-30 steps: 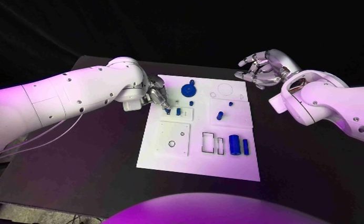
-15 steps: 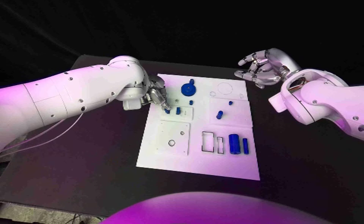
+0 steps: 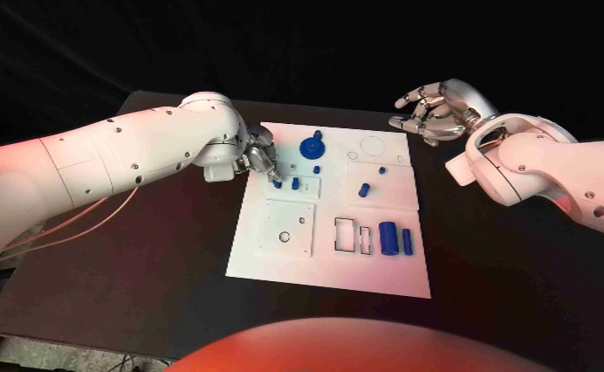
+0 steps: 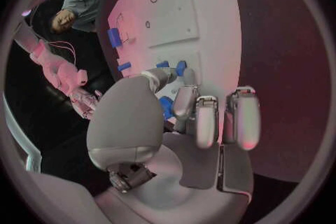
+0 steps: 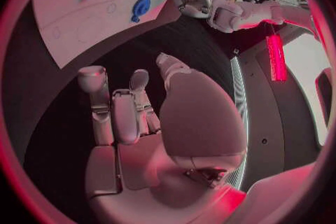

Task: Assemble the parts on the task board

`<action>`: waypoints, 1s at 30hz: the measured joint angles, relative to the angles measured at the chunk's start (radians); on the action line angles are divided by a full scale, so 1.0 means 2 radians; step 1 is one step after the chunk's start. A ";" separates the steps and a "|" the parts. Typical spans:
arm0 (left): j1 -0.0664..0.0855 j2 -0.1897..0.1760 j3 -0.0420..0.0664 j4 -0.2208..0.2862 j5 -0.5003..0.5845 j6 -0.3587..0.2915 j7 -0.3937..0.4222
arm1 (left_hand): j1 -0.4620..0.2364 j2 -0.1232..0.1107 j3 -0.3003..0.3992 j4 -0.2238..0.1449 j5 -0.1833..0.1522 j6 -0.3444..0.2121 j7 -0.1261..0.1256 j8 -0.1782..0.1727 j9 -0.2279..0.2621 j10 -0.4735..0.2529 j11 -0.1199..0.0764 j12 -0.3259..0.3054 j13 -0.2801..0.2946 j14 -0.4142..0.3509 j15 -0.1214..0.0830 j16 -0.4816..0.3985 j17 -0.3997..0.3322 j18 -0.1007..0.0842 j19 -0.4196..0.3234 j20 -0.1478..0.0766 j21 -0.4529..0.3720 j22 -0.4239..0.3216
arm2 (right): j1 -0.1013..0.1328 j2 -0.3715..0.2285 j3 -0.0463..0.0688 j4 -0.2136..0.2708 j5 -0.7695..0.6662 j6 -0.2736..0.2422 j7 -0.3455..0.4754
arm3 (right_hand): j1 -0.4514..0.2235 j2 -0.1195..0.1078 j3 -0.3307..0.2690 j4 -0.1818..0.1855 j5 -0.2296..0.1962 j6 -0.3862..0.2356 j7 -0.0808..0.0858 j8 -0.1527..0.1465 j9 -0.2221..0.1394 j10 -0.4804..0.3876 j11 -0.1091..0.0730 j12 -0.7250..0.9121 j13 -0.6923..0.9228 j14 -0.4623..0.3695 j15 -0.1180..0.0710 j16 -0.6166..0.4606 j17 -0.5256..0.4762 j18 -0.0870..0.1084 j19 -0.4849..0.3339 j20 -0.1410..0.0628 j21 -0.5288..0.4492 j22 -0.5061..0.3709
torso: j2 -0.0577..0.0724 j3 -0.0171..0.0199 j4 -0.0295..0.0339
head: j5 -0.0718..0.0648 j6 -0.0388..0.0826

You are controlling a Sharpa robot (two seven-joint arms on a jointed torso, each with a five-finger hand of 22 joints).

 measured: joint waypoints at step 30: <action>0.000 0.010 -0.004 -0.008 -0.003 0.001 -0.006 | -0.018 -0.003 -0.004 -0.004 0.044 0.002 0.002 0.001 0.010 0.003 -0.001 0.000 0.000 0.002 -0.002 0.000 0.000 0.000 0.000 -0.004 0.000 0.000 | 0.000 0.000 0.000 0.000 0.001 0.000 0.001 | 0.000 0.000 0.000 0.000 0.000 -0.001 -0.001 0.000 0.000 0.000 0.000 0.000 -0.001 0.000 0.000 0.000 0.000 0.000 0.000 0.000 -0.002 0.000 | 0.000 -0.0003 0.0003 | -0.002 -0.004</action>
